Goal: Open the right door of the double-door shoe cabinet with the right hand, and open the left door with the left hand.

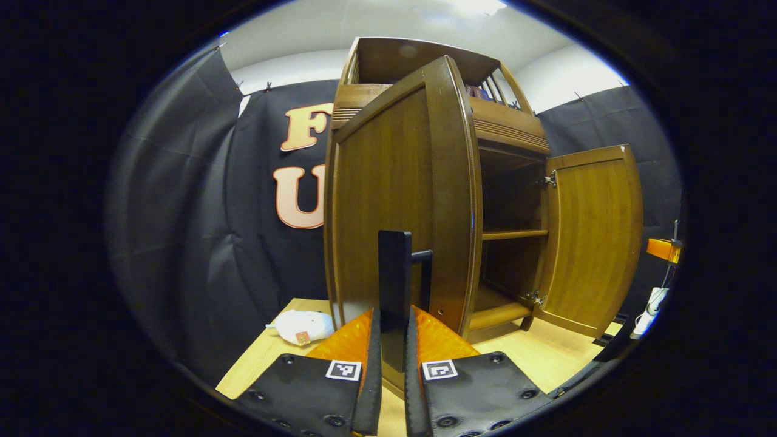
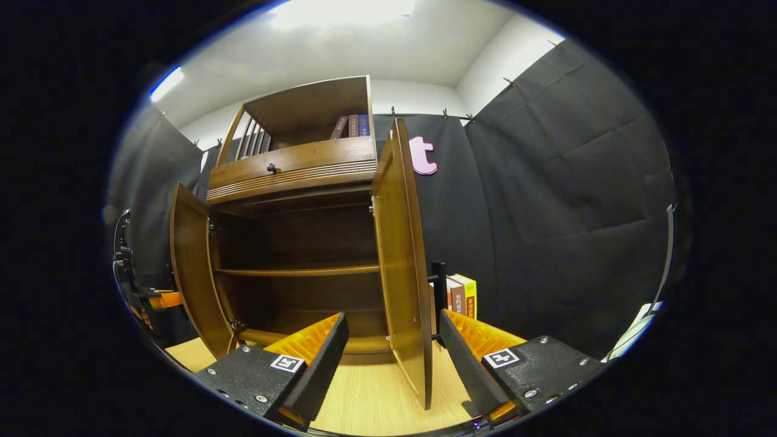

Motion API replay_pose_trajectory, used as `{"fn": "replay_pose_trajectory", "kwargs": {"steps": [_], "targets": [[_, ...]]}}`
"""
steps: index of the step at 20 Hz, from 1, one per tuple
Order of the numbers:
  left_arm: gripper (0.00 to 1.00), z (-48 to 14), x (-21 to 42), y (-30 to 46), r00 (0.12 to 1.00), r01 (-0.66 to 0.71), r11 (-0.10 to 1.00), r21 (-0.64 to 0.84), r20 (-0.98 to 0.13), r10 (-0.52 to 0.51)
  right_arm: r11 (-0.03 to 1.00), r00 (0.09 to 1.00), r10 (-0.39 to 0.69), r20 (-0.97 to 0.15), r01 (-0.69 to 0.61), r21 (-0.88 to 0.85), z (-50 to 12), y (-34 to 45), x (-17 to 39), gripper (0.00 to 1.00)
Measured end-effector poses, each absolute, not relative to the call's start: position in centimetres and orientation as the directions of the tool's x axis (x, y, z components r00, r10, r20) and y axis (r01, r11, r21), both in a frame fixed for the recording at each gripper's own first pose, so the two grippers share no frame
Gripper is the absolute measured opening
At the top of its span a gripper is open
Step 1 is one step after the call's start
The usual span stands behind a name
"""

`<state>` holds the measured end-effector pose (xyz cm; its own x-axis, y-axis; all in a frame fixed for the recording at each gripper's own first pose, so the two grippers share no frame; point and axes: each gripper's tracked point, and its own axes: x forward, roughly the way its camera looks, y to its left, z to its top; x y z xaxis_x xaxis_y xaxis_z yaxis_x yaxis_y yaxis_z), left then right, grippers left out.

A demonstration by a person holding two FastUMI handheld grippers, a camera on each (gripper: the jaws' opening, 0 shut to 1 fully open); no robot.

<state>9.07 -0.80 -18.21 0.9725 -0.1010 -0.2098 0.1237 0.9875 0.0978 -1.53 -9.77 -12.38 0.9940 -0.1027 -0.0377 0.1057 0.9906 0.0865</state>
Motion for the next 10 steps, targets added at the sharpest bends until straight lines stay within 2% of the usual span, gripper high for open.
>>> {"fn": "replay_pose_trajectory", "kwargs": {"steps": [2,5,7,8,9,10], "targets": [[0.23,-17.8,8.4,0.7,0.977,0.074,0.990,0.117,-0.206,-0.049,0.991,0.994,-0.098,-0.042,0.101,0.083,-12.4,-9.4,-1.9,0.99],[0.11,-17.3,7.6,3.8,0.983,0.014,0.988,0.154,-0.183,0.015,0.992,0.995,-0.086,-0.043,0.090,0.087,-12.4,-8.6,-2.4,0.99],[0.11,-17.1,7.6,5.5,0.982,-0.014,0.990,0.139,-0.186,0.040,0.993,0.996,-0.079,-0.045,0.083,0.088,-12.4,-8.1,-2.7,0.99],[0.07,-17.1,7.4,6.6,0.982,-0.032,0.990,0.135,-0.181,0.057,0.993,0.996,-0.076,-0.048,0.079,0.085,-12.4,-7.8,-2.9,0.99],[0.07,-17.0,7.3,7.2,0.981,-0.039,0.990,0.132,-0.183,0.063,0.994,0.996,-0.072,-0.049,0.076,0.084,-12.4,-7.4,-3.0,0.92],[0.03,-16.8,7.2,7.5,0.981,-0.040,0.991,0.130,-0.184,0.064,0.994,0.997,-0.068,-0.046,0.072,0.084,-12.2,-7.2,-3.2,0.99]]}}
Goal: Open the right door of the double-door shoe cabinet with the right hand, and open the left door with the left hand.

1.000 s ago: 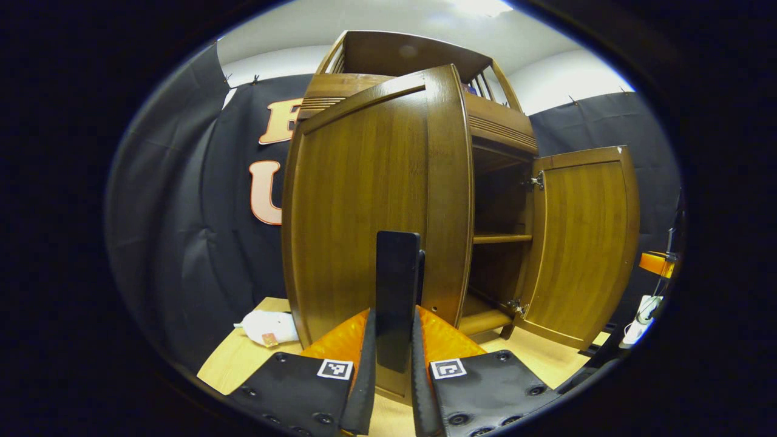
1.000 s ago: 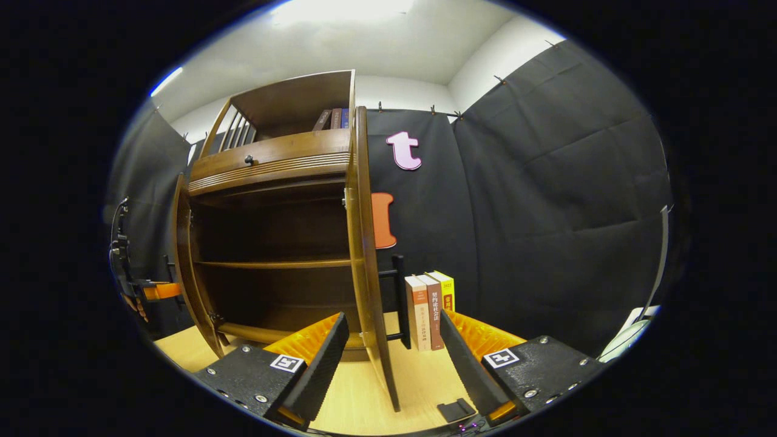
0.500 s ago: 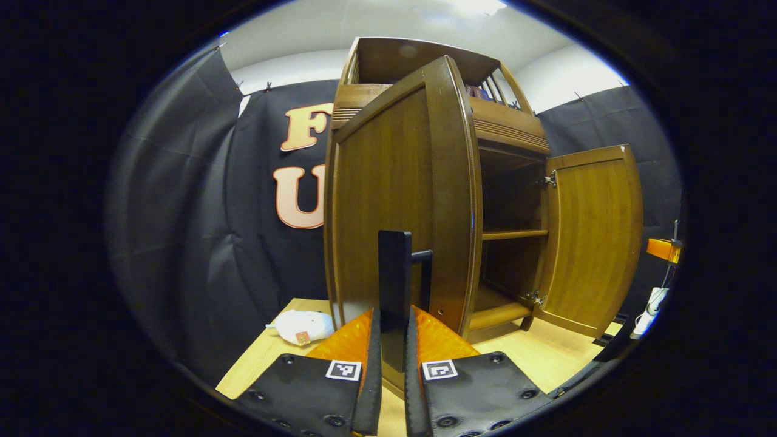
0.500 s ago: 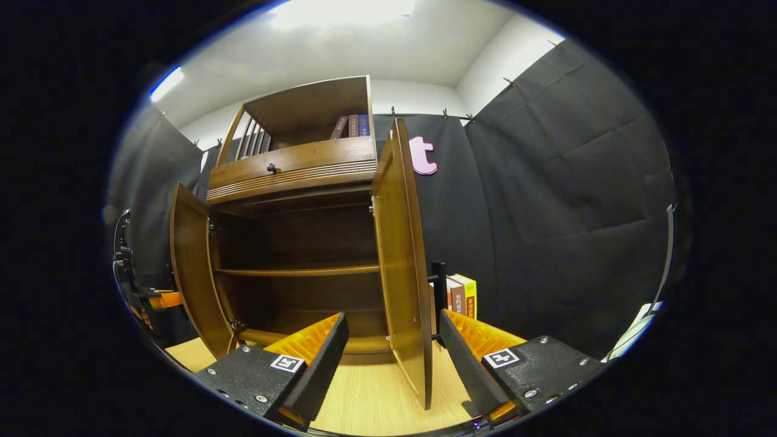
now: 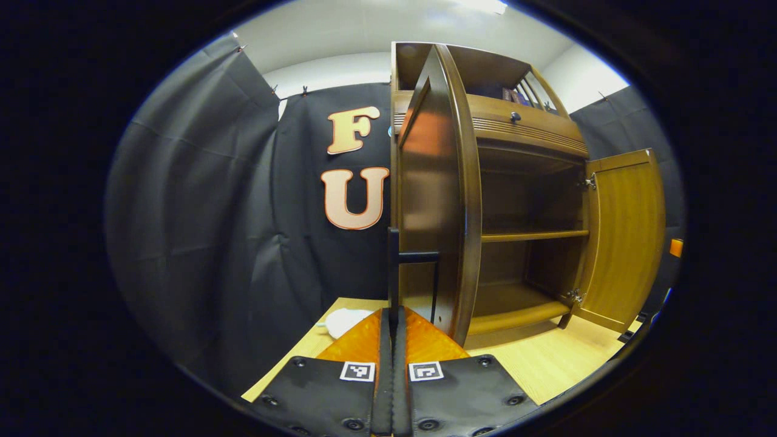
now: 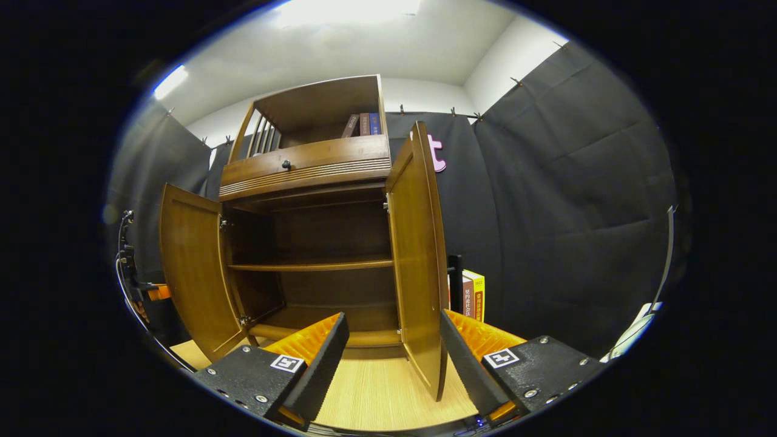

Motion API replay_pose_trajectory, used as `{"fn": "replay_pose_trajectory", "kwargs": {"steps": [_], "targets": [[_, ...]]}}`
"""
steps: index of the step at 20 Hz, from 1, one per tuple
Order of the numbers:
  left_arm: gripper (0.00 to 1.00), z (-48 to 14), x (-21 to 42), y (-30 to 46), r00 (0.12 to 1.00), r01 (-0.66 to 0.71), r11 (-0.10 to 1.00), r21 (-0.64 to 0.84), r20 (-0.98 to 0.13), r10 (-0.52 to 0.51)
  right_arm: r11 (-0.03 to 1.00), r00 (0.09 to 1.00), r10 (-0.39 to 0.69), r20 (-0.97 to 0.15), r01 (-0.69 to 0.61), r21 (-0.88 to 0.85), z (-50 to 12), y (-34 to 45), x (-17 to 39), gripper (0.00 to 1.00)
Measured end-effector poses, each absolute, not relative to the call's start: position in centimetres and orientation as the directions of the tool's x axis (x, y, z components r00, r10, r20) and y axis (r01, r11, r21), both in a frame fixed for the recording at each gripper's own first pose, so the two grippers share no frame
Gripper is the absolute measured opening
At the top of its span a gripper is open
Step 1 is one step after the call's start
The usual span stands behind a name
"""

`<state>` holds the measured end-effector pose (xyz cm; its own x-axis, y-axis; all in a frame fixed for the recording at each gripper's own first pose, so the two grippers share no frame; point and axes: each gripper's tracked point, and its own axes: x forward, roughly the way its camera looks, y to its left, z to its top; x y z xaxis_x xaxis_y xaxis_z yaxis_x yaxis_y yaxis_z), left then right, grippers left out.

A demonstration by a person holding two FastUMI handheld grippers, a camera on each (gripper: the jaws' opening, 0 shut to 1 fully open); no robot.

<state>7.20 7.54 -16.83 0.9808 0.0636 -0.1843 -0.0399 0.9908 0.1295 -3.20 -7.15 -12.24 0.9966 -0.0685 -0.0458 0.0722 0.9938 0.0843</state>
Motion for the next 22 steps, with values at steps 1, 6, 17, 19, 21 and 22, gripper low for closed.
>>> {"fn": "replay_pose_trajectory", "kwargs": {"steps": [1,6,17,19,21,22], "targets": [[0.03,-16.9,7.2,7.8,0.980,-0.039,0.991,0.130,-0.188,0.063,0.994,0.997,-0.068,-0.042,0.071,0.086,-12.0,-7.0,-3.4,0.92],[0.07,-17.2,6.9,8.8,0.979,-0.040,0.990,0.136,-0.191,0.066,0.995,0.998,-0.054,-0.035,0.057,0.081,-12.0,-5.9,-3.5,0.92],[0.07,-16.9,6.3,10.4,0.977,-0.064,0.989,0.136,-0.192,0.090,0.995,0.998,-0.041,-0.045,0.045,0.086,-12.8,-5.6,-3.1,0.99],[0.07,-17.0,6.2,10.8,0.977,-0.070,0.988,0.141,-0.192,0.097,0.995,0.998,-0.043,-0.046,0.047,0.089,-12.8,-5.8,-3.1,0.99],[0.07,-17.0,5.8,11.1,0.975,-0.079,0.986,0.144,-0.194,0.107,0.995,0.998,-0.045,-0.047,0.049,0.092,-12.9,-6.1,-3.1,0.99],[0.07,-16.9,5.7,11.4,0.974,-0.088,0.986,0.144,-0.193,0.116,0.994,0.998,-0.045,-0.047,0.050,0.094,-12.9,-6.1,-3.1,0.99]]}}
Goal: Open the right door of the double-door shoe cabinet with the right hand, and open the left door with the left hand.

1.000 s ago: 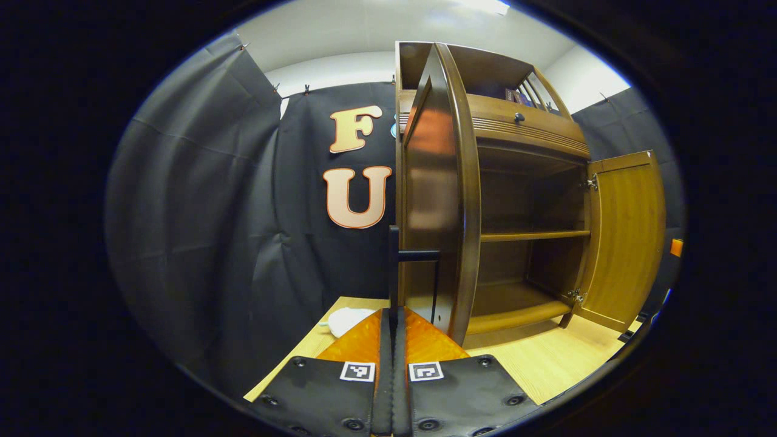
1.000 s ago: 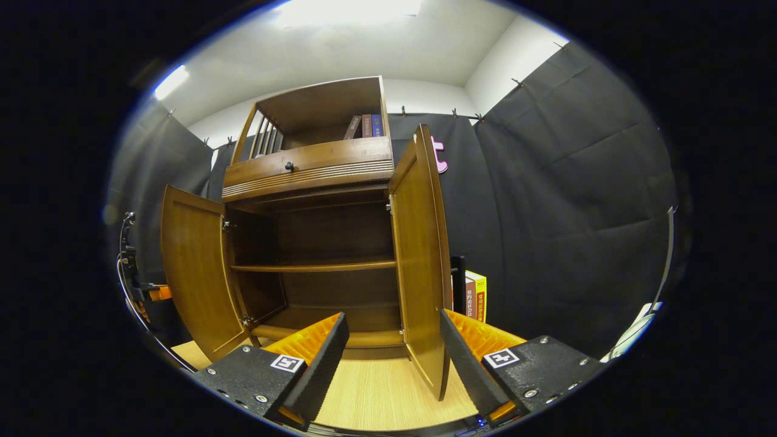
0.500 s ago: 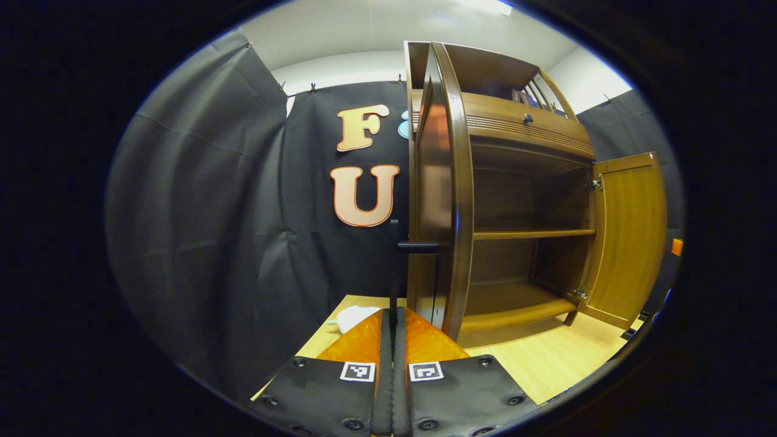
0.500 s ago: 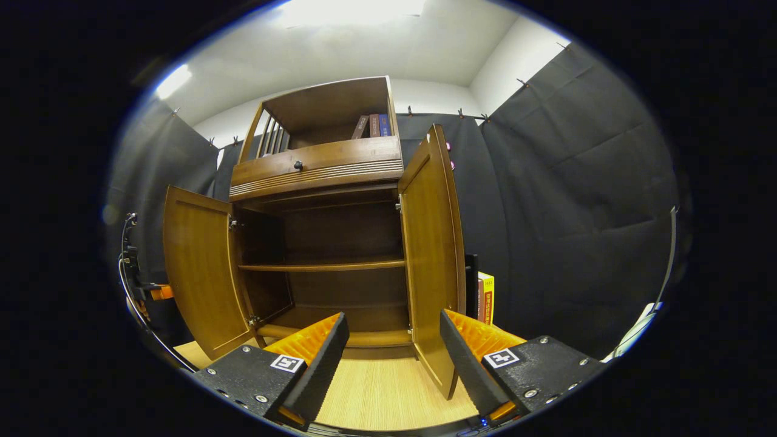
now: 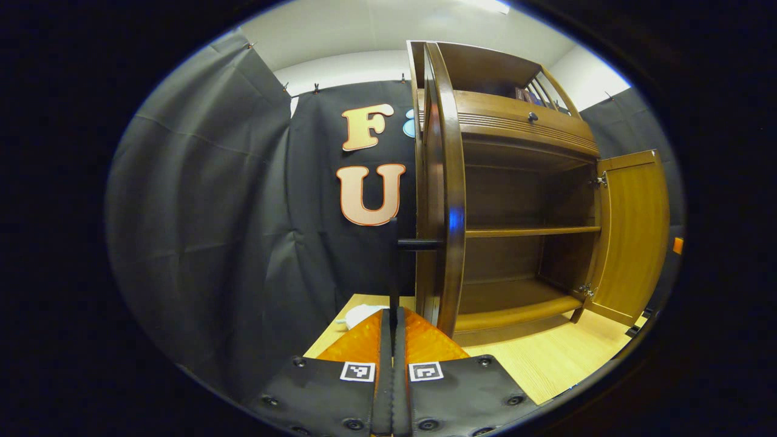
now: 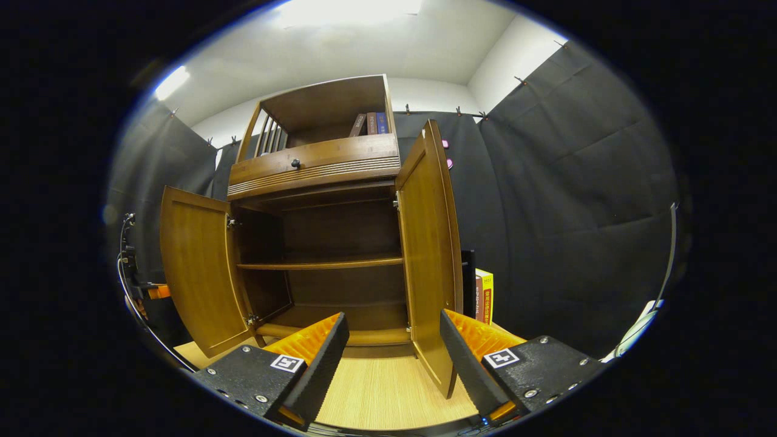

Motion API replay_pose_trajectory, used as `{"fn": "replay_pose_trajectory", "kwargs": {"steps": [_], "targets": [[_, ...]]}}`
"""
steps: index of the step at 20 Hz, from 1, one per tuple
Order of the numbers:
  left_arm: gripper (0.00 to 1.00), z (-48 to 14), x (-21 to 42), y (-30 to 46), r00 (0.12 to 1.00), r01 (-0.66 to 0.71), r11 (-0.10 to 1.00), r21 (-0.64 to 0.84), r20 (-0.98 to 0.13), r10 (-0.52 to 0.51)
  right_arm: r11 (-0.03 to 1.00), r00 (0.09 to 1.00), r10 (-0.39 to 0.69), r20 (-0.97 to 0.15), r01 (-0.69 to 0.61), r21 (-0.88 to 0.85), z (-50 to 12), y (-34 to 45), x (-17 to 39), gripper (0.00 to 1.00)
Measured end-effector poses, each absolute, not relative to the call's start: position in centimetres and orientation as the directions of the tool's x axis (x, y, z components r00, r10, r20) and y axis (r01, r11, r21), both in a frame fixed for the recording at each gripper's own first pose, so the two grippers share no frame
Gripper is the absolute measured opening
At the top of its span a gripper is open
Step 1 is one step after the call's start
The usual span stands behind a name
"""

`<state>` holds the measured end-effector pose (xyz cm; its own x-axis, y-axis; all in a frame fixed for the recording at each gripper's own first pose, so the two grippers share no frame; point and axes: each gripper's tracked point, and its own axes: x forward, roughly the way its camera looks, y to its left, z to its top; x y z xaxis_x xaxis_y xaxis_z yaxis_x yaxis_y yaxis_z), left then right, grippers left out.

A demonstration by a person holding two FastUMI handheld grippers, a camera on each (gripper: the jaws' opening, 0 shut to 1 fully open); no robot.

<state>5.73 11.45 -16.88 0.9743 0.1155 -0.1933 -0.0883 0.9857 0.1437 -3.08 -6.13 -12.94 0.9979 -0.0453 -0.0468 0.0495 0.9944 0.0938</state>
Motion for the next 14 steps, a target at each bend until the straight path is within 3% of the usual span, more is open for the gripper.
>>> {"fn": "replay_pose_trajectory", "kwargs": {"steps": [3,4,5,9,13,14], "targets": [[0.07,-16.6,5.1,12.7,0.972,-0.116,0.982,0.148,-0.189,0.143,0.994,0.998,-0.042,-0.049,0.047,0.101,-13.1,-6.2,-3.0,0.99],[0.07,-16.3,4.8,13.1,0.972,-0.121,0.982,0.148,-0.184,0.148,0.993,0.998,-0.040,-0.047,0.045,0.105,-13.1,-6.2,-2.9,0.92],[0.07,-16.3,4.5,13.1,0.973,-0.116,0.984,0.137,-0.185,0.141,0.993,0.998,-0.038,-0.045,0.043,0.108,-13.0,-6.3,-2.9,0.99],[0.07,-15.9,3.5,12.4,0.972,-0.102,0.992,0.079,-0.204,0.116,0.993,0.998,-0.035,-0.049,0.041,0.112,-13.1,-6.2,-2.7,0.99],[0.03,-14.3,2.8,10.3,0.971,-0.108,0.985,0.137,-0.199,0.134,0.995,0.998,-0.030,-0.060,0.035,0.094,-12.6,-6.0,-2.5,0.99],[0.07,-14.1,2.7,9.4,0.969,-0.098,0.984,0.151,-0.209,0.128,0.995,0.998,-0.029,-0.058,0.034,0.094,-12.4,-6.0,-2.4,0.99]]}}
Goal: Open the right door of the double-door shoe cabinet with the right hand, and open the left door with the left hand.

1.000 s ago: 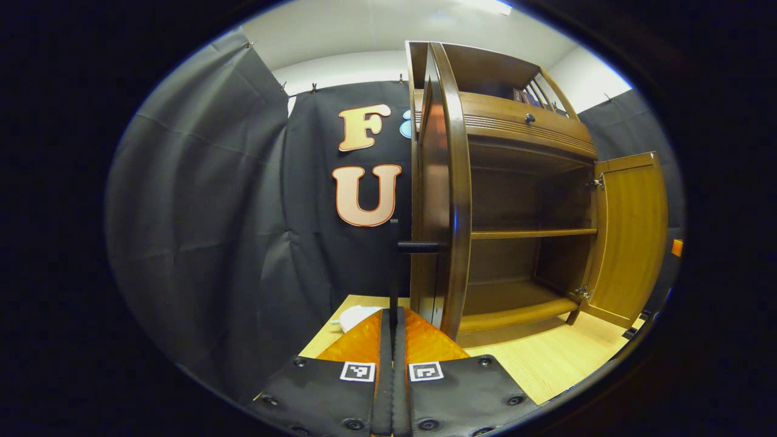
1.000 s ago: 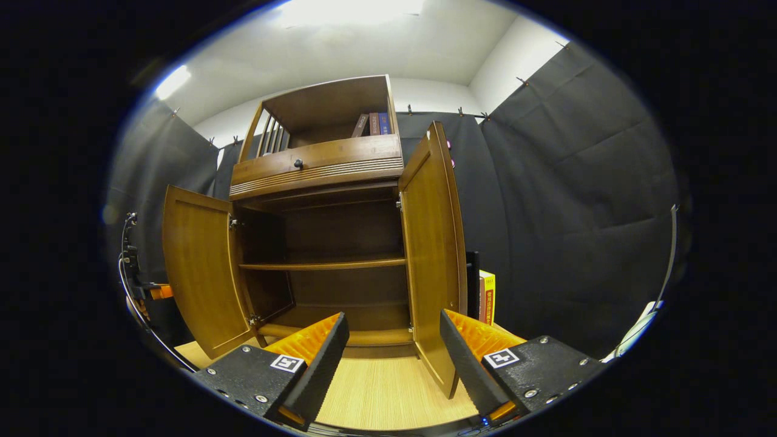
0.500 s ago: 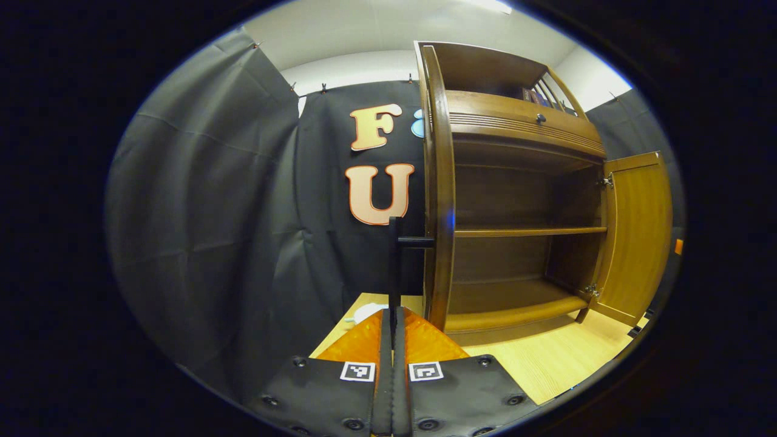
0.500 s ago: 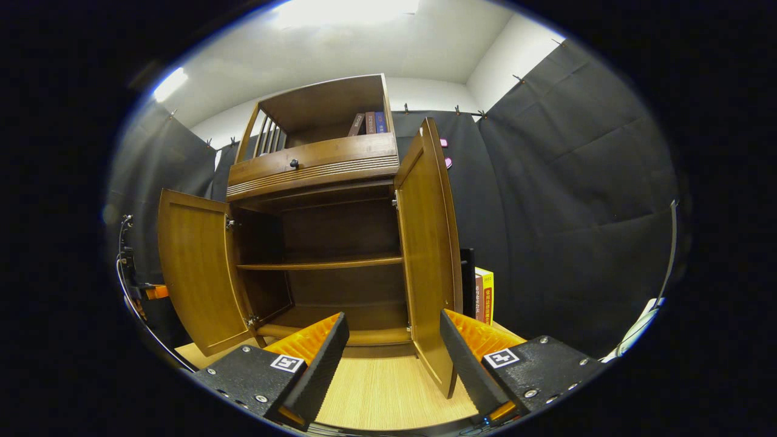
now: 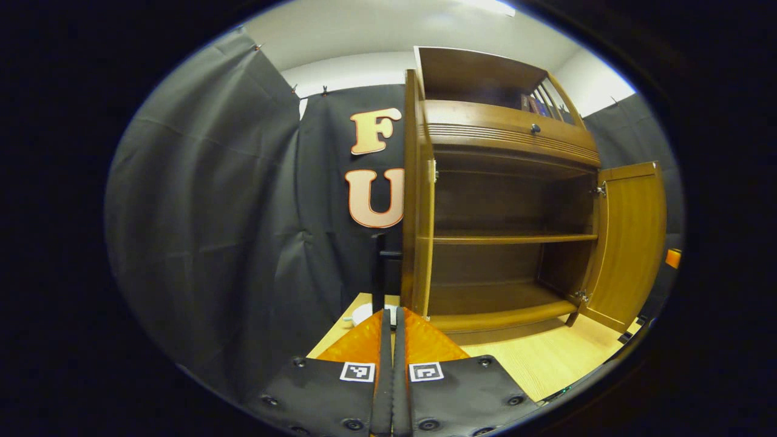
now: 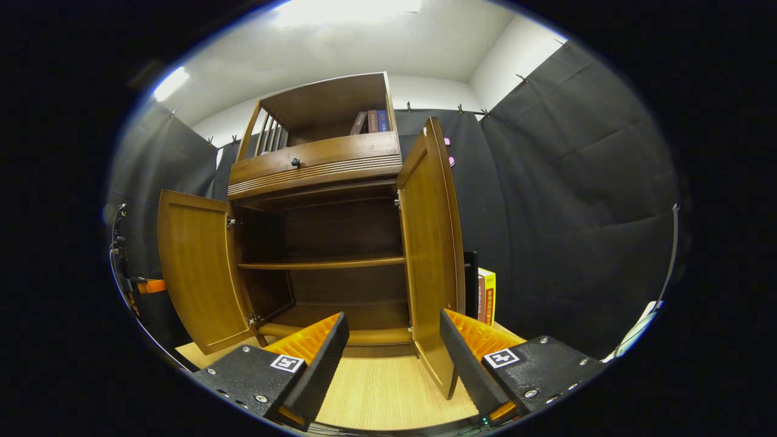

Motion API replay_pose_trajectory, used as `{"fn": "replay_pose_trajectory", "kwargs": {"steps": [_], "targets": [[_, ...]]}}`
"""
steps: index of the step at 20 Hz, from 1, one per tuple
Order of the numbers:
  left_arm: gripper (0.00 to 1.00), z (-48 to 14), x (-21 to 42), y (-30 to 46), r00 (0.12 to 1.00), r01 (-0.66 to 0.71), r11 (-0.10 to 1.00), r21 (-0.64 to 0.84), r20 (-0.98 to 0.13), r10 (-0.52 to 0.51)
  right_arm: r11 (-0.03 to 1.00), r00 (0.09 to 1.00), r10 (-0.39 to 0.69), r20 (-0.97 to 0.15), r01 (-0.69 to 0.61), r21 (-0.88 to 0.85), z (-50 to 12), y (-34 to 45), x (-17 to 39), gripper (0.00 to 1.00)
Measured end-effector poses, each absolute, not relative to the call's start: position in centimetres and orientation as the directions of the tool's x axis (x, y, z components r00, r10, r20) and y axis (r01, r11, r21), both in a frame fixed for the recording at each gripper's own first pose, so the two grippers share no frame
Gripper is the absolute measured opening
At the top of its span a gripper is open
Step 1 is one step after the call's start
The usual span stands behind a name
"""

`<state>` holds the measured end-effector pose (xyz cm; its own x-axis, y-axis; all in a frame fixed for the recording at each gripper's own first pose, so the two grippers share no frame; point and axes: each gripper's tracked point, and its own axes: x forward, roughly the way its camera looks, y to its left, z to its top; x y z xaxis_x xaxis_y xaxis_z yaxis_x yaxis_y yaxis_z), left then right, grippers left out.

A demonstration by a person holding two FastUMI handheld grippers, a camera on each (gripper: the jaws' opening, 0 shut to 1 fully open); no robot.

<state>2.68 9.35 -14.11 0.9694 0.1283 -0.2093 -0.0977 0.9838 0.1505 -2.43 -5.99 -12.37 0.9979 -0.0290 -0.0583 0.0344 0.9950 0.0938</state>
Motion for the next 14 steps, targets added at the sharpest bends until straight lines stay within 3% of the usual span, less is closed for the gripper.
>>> {"fn": "replay_pose_trajectory", "kwargs": {"steps": [1,2,7,14], "targets": [[0.03,-13.8,2.5,8.5,0.968,-0.092,0.982,0.165,-0.217,0.127,0.995,0.998,-0.029,-0.058,0.035,0.092,-12.2,-6.1,-2.4,0.99],[0.07,-13.3,2.3,7.8,0.967,-0.091,0.979,0.182,-0.219,0.131,0.995,0.998,-0.030,-0.060,0.035,0.089,-12.0,-6.2,-2.4,0.92],[0.07,-10.6,2.2,3.8,0.969,-0.104,0.980,0.169,-0.205,0.138,0.997,0.998,-0.022,-0.066,0.026,0.071,-10.2,-6.0,-1.8,0.92],[0.43,-5.9,2.9,1.0,0.980,-0.114,0.984,0.135,-0.146,0.133,0.998,0.999,-0.014,-0.033,0.015,0.053,-5.3,-6.1,-1.1,0.92]]}}
